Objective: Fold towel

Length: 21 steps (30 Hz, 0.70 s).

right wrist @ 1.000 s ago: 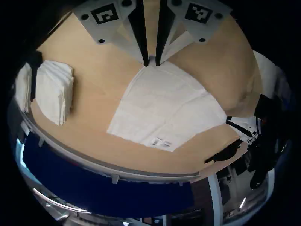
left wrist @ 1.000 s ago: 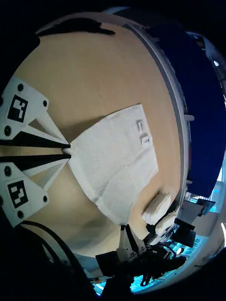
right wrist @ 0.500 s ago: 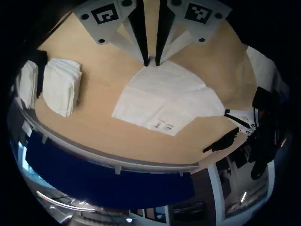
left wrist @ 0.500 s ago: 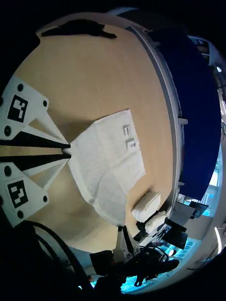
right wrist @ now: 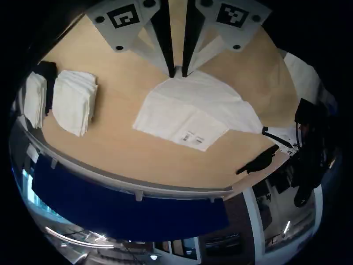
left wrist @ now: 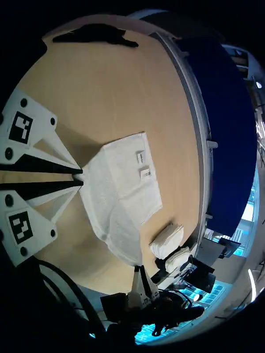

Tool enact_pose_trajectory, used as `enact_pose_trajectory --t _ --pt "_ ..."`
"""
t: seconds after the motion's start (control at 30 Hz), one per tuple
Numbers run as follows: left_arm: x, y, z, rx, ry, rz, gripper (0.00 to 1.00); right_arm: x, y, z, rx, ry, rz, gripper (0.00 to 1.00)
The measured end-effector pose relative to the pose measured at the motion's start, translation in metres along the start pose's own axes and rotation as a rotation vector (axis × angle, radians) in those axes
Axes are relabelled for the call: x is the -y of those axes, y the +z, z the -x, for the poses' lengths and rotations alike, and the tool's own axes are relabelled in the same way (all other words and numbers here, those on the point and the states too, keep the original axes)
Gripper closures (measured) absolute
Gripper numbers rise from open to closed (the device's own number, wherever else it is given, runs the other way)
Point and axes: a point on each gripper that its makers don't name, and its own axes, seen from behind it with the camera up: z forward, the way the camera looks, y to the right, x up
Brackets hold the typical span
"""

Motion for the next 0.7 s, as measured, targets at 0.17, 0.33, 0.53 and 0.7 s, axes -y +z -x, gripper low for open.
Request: enact_pose_trajectory --t 0.17,0.33,0.53,0.7 --pt "0.002 0.001 -0.006 -0.003 -0.02 -0.001 0.89 -0.003 0.002 -0.007 -0.007 0.003 0.001 0.87" --pt "0.009 0.006 -0.014 -0.001 -0.033 -0.004 0.89 -0.011 0.008 -0.017 -0.014 0.007 0.001 0.87" --pt "0.022 0.021 -0.032 0.001 -0.05 -0.014 0.89 -0.026 0.024 -0.034 -0.023 0.007 0.007 0.87" --pt "0.033 0.035 -0.052 -0.01 -0.09 -0.014 0.89 -0.042 0.04 -0.05 -0.034 0.005 0.016 0.87"
